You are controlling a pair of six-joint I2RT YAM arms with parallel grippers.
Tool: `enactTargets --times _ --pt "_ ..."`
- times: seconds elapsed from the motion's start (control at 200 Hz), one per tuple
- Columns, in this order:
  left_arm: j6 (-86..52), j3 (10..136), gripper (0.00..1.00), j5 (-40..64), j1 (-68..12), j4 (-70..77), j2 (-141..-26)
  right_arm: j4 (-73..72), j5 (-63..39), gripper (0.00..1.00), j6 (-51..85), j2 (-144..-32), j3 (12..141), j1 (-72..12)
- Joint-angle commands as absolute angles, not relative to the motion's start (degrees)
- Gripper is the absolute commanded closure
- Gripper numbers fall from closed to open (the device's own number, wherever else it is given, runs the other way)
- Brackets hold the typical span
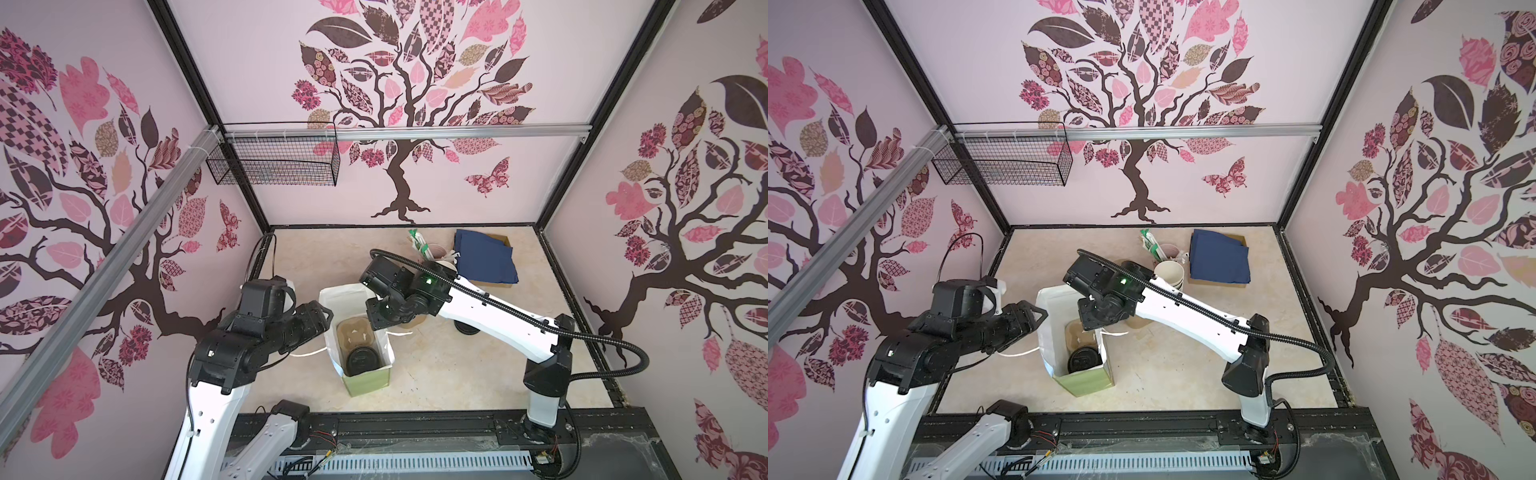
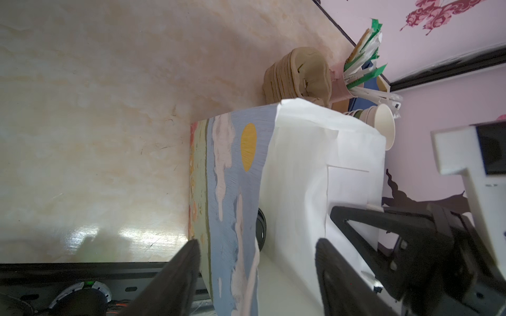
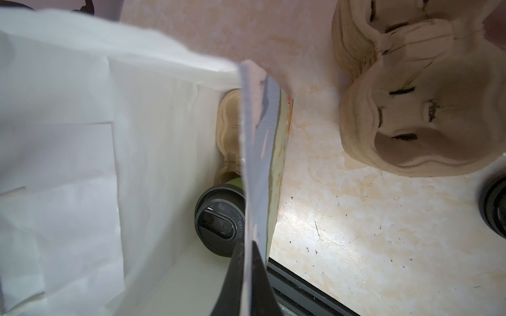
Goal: Pack a coffee takeout order
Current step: Shake the takeout bag at the center of the table.
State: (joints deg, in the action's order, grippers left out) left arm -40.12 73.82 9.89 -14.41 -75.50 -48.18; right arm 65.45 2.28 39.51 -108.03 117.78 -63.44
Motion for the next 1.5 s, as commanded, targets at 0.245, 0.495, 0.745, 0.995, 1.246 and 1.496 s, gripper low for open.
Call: enactTargets --times 0.245,0.495,0.745,0.995,1.246,1.496 --pt "-38.5 80.1 0.02 3.6 -14.5 -78.4 -49.5 67.5 3.4 0.49 38.8 -110.2 121.6 -62.7" --pt "-38.0 84.0 0.02 -3.7 -14.4 -81.4 -51.1 65.7 3.9 0.03 37.2 -108.2 123.0 -62.2" --pt "-39.3 90.6 0.02 -15.5 -14.2 -79.8 -51.8 66.6 6.6 0.0 33.4 -104.6 127.7 -59.4" --pt "-36.2 92.0 0.02 -21.3 -14.2 -73.2 -52.2 67.4 13.4 0.11 28.2 -91.8 117.0 -47.4" --pt "-36.4 90.4 0.02 -18.6 -14.2 -68.6 -53.1 62.1 4.2 0.33 26.3 -86.5 103.3 -23.4" --pt "-36.1 90.7 0.02 -16.8 -14.1 -67.9 -54.0 56.0 -1.1 0.42 24.8 -94.3 102.8 -16.8"
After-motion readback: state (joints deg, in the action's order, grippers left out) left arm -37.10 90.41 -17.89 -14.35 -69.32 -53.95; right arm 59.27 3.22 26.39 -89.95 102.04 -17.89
